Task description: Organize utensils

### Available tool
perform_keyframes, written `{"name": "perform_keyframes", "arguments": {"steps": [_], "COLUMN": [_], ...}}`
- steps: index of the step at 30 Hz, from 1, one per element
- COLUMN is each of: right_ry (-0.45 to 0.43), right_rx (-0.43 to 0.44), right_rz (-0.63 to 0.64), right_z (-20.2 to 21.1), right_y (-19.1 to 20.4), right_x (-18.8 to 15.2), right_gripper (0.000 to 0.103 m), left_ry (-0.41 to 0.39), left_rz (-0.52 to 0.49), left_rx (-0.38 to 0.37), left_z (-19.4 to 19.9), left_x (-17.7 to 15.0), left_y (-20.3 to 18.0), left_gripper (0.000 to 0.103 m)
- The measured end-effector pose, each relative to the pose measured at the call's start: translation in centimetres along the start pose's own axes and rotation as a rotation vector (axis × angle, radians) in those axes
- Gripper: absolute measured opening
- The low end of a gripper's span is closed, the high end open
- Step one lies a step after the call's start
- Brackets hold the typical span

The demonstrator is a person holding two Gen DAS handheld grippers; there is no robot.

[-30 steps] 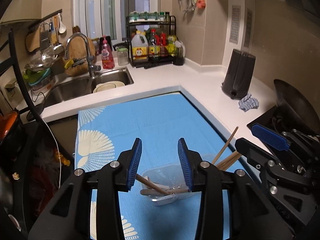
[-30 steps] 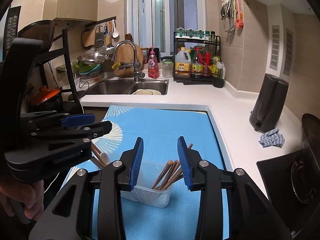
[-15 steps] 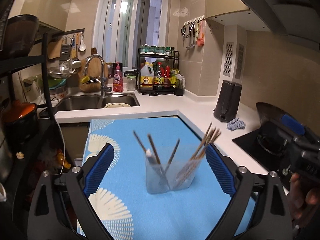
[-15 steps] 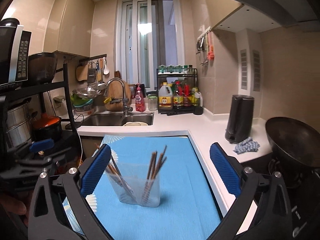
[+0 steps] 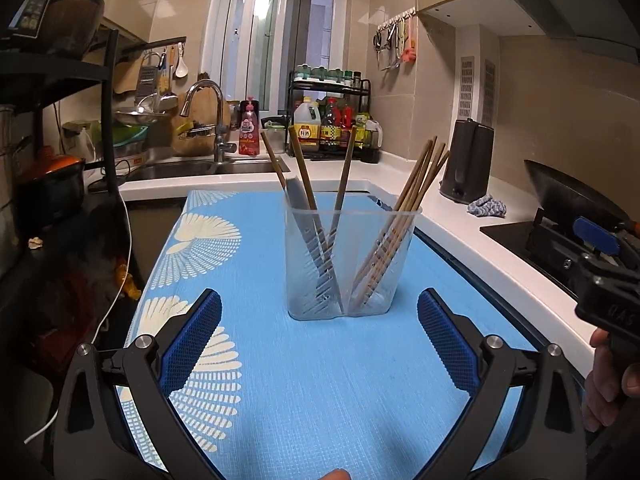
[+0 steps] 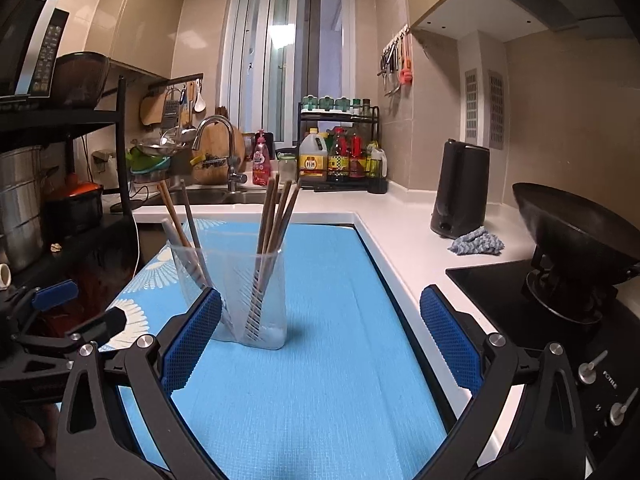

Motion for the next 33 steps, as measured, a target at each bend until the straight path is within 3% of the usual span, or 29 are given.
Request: {"name": "perform_keyframes", "arguments": {"steps": [6, 19, 33], "right_ry": [0.032, 0.061, 0.07], "right_rx": [0.04, 0.024, 0.039], "right_rz": [0.003, 0.005, 0.013], "right_z": [-1.4, -2.9, -3.3], "right_y": [0.5, 0.0, 0.3], "right_x": [-1.9, -3.5, -3.9], "right_gripper": [0.098, 0.098, 0.098], "left_ry": [0.034, 0.081, 0.059], "left_rz": [0.016, 0.054, 0.063], "left_rx": [0.009, 0.018, 0.032], "left_z": [-0.9, -2.1, -2.1], "left_x": [-1.4, -2.6, -2.2], "left_y": [0.2, 0.3, 0.4], "left_gripper": [0.095, 0.095, 0.095]}}
Point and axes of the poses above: each gripper's, at about its wrist camera, not at the fingertips, and z roughly against the way its jaws point, y to its left, x to its top, the point moved 8 cm from there along -z, roughly the way its jaws point, and after that the axes turned 12 degrees about y, right-handed, at the moved point
